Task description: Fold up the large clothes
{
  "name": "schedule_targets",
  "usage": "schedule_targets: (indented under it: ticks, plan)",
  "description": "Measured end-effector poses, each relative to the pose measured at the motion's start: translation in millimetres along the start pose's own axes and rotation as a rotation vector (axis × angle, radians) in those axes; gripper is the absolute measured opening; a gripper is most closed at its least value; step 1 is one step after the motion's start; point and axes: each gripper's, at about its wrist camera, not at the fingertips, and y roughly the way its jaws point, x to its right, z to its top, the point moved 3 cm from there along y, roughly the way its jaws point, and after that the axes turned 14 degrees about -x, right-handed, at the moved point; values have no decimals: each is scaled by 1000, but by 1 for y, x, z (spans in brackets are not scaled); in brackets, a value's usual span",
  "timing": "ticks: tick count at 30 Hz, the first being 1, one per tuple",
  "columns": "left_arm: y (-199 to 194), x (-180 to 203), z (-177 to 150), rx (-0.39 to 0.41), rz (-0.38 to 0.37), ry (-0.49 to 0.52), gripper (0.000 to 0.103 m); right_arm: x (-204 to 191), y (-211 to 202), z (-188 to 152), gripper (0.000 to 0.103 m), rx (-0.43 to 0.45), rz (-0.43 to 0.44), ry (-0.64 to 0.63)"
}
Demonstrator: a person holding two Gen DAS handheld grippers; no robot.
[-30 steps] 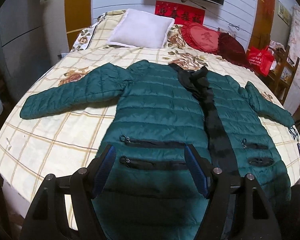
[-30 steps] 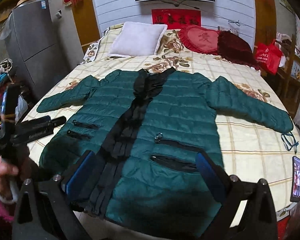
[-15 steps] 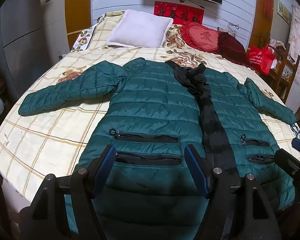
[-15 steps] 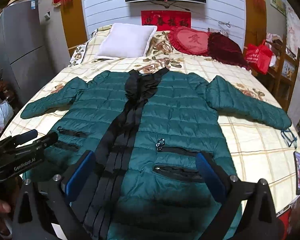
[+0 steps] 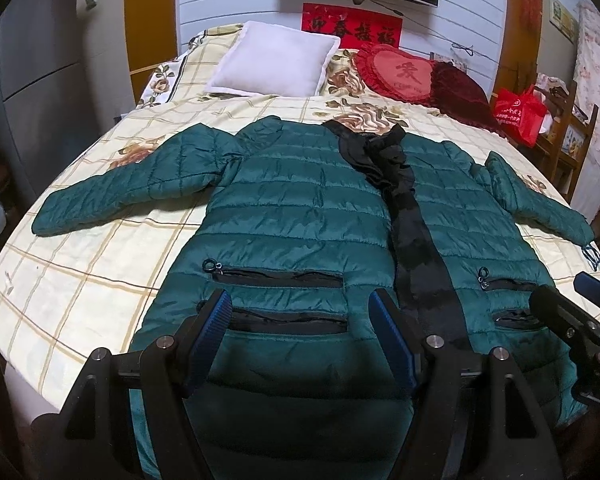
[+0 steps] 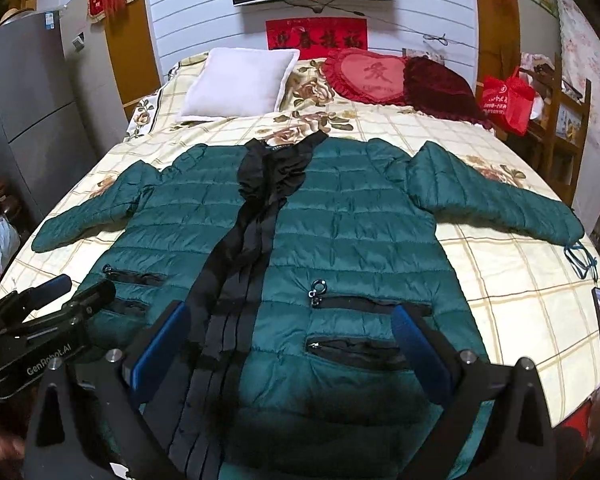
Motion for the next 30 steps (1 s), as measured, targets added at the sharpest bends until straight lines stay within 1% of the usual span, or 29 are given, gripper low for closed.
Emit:
schedule_targets:
  ticks: [8, 13, 30]
  plan:
    - [2, 1, -5, -7, 2, 2, 48, 1, 1, -1, 102, -8, -2, 11]
    - [-3, 0, -11, -1, -7, -6, 48, 0, -4, -6, 102, -1, -12, 6]
    - [-16, 3, -26, 14, -2, 8, 48, -2, -13, -16, 102, -6, -18, 9]
